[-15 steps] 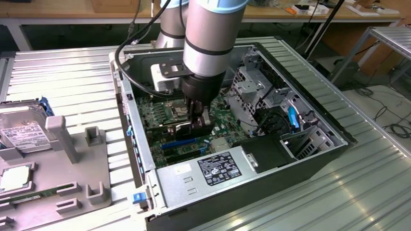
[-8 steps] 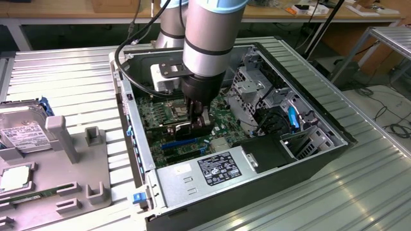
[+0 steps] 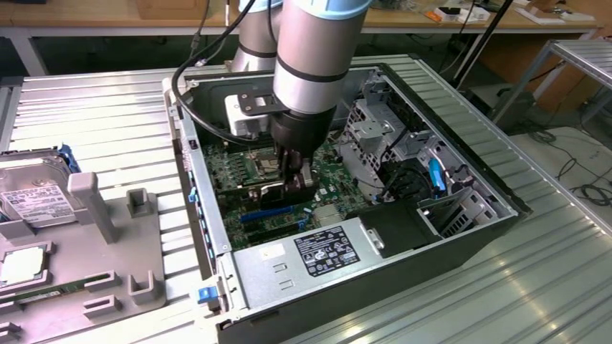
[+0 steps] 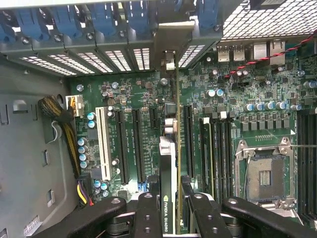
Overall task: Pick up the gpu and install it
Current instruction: 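Insert the gpu into the slot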
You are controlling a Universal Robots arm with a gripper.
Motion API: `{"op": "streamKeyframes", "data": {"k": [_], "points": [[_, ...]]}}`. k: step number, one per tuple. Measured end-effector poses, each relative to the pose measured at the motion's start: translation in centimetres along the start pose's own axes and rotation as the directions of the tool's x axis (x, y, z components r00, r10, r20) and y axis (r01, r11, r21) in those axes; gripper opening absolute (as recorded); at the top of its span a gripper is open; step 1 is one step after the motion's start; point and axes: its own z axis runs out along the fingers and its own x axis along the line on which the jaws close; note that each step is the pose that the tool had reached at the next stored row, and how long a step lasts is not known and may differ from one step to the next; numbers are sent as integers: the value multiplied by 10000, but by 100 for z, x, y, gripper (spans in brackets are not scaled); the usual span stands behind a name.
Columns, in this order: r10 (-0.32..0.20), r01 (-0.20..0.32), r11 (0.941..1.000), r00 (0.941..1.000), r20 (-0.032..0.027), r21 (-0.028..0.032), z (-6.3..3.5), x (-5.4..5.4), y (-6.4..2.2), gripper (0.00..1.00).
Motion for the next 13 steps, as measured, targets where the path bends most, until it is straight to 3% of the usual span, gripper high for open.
{"op": "streamKeyframes", "data": {"k": [2, 4, 8, 11, 13], "points": [[0, 0, 10000, 10000, 48, -2, 16, 0, 0, 27], [0, 0, 10000, 10000, 53, -3, 69, 2, 0, 27], [1, -1, 10000, 10000, 53, -3, 78, 2, 0, 27], [1, -1, 10000, 10000, 49, -33, 78, 2, 0, 27], [3, -3, 10000, 10000, 27, -84, 79, 2, 0, 27]]}}
